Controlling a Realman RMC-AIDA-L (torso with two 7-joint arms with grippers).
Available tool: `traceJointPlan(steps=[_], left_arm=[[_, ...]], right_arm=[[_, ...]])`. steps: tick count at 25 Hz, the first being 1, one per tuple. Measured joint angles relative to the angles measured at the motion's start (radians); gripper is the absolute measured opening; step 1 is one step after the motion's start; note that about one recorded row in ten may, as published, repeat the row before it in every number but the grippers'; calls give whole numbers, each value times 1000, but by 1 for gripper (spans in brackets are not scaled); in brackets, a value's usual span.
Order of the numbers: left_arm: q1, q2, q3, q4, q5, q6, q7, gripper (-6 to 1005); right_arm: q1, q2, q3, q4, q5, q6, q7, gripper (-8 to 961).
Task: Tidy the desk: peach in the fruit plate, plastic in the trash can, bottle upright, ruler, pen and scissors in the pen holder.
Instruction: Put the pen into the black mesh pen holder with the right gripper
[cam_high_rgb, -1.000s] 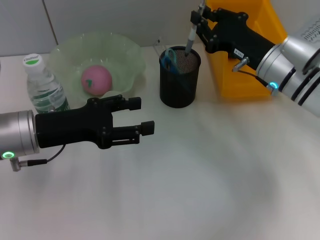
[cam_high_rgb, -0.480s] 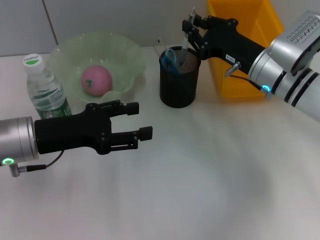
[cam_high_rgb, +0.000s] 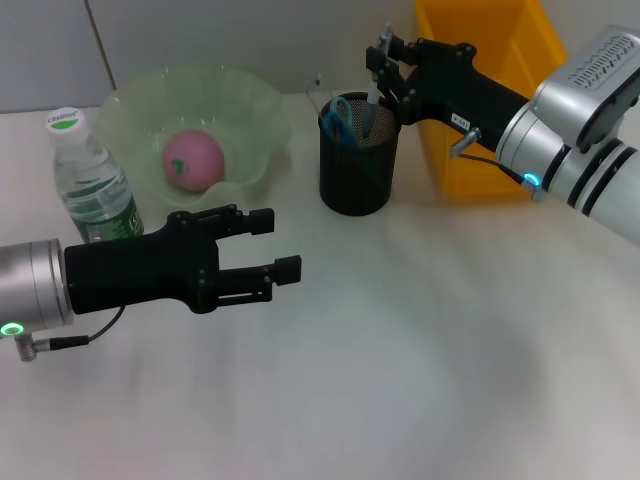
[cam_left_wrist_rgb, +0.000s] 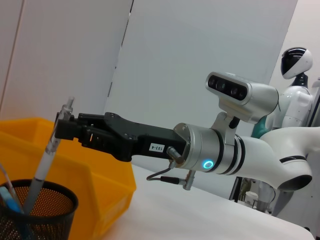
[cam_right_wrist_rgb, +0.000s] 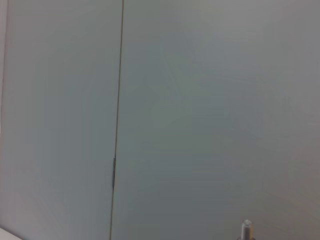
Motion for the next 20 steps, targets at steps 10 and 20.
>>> traceJointPlan(steps=[10, 20], left_arm=[[0, 3, 0, 6, -2, 2, -2, 788], [0, 3, 0, 8, -2, 2, 5, 788]], right_arm=[[0, 0, 2, 2, 5, -3, 10, 289], [-51, -4, 10, -42, 7, -129, 169, 658]])
